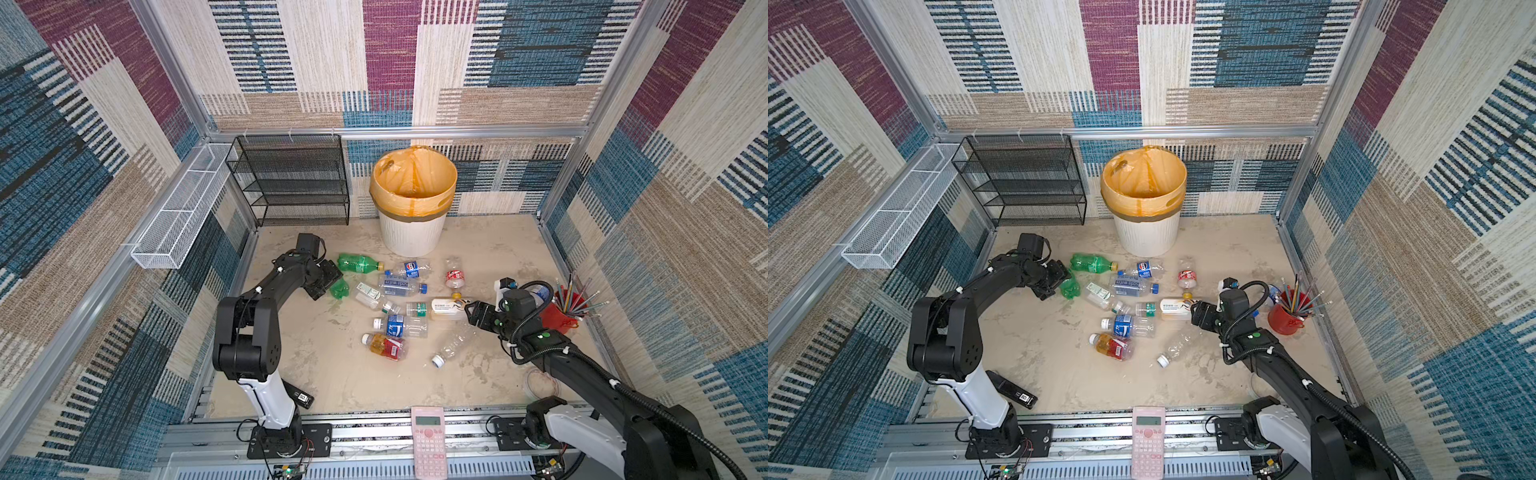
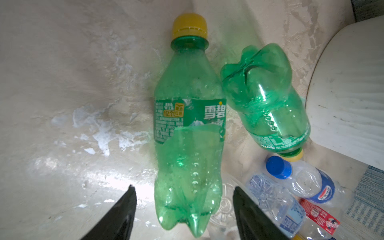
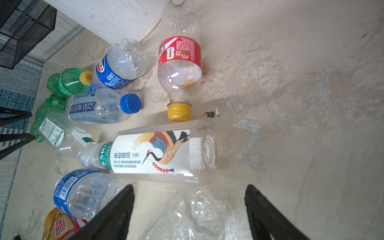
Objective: Throw the plastic bottles in the bin
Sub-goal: 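Close the left gripper on the green soda bottle with yellow cap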
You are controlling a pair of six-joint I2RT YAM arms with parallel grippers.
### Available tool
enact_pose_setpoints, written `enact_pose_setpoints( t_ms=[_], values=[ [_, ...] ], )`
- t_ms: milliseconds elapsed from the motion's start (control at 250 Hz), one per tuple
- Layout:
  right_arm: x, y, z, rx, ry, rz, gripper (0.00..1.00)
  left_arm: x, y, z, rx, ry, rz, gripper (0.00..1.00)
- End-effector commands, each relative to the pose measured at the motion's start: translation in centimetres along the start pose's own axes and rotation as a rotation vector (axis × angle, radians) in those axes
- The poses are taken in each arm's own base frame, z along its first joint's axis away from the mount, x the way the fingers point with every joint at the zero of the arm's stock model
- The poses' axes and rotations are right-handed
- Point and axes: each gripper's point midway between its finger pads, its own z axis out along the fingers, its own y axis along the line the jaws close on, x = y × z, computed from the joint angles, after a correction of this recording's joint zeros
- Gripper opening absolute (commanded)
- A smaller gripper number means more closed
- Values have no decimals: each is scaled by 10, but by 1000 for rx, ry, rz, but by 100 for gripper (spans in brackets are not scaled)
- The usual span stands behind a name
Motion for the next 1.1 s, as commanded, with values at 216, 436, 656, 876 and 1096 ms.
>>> enact_pose_setpoints(
  t_ms=[216,436,656,876,1096],
  values=[
    [-2,2,0,-18,-20,-10,85,-5,7,13,-64,23,15,79],
    [-1,1,-1,-13,-20,-18,85,-9,5,21,-75,31,22,79],
    [2,0,-1,-15,-17,-23,85,-11,8,29,-94,43,32,77],
    [3,2,1,-21,-1,-32,83,-9,11,35,-103,53,39,71],
    [2,2,1,-23,-1,-36,82,-9,16,38,-124,62,60,64]
  ],
)
